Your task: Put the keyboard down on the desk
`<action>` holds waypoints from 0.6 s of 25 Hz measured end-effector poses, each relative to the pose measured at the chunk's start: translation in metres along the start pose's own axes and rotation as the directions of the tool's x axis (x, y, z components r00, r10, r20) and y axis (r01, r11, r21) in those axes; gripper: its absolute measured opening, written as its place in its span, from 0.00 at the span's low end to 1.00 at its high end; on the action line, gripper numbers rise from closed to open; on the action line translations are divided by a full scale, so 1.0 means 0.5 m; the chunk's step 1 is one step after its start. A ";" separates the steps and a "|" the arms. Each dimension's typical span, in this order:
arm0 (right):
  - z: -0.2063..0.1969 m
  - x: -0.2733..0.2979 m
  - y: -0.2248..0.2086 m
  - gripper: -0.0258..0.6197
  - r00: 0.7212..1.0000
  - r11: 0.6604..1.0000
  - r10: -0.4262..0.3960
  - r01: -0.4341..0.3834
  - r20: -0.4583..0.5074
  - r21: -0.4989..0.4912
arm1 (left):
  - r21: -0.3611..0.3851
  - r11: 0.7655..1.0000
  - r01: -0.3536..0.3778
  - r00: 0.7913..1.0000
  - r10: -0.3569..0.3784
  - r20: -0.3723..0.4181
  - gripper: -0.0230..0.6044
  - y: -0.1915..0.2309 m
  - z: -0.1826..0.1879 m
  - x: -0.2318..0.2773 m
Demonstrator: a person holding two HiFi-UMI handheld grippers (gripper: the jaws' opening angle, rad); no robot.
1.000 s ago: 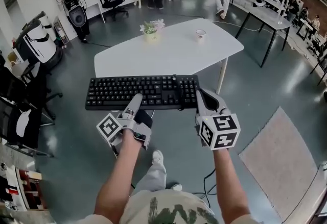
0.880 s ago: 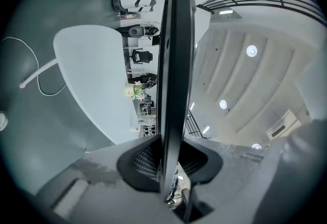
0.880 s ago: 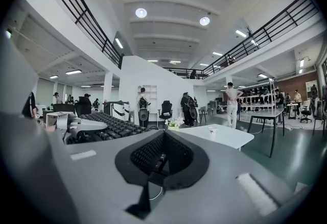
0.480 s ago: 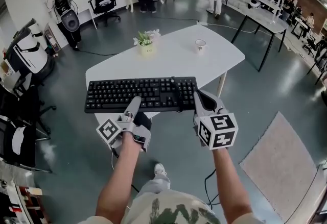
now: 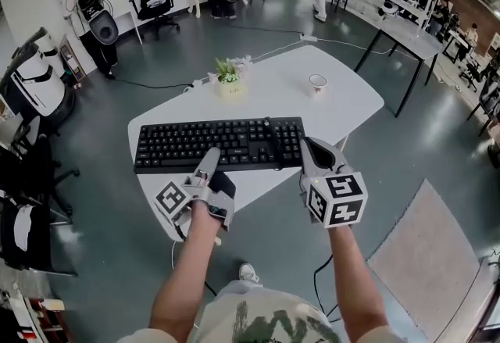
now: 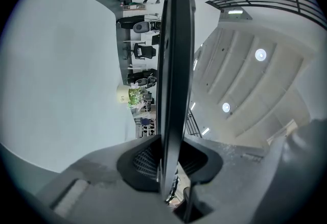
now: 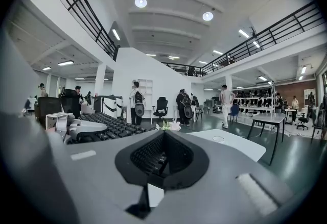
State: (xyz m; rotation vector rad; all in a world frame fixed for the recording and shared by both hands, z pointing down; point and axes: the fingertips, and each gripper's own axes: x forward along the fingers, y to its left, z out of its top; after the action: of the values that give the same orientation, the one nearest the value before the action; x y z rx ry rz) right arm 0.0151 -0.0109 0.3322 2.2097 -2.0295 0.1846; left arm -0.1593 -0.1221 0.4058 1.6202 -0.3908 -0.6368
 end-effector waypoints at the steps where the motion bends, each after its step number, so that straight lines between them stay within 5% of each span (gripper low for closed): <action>1: 0.002 0.010 0.000 0.04 1.000 1.000 -0.002 0.002 -0.002 -0.001 | -0.002 1.000 0.000 1.000 0.000 -0.003 0.18 0.003 0.007 0.007; 15: -0.006 0.106 0.006 0.04 0.999 0.999 -0.028 0.028 -0.041 -0.015 | -0.032 0.999 -0.020 1.000 0.020 -0.020 0.18 0.054 0.075 0.066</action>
State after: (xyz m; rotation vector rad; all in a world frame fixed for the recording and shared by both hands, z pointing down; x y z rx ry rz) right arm 0.0167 -0.0627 0.3451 2.2055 -1.9712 0.2097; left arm -0.1530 -0.1756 0.4244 1.5892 -0.3800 -0.6084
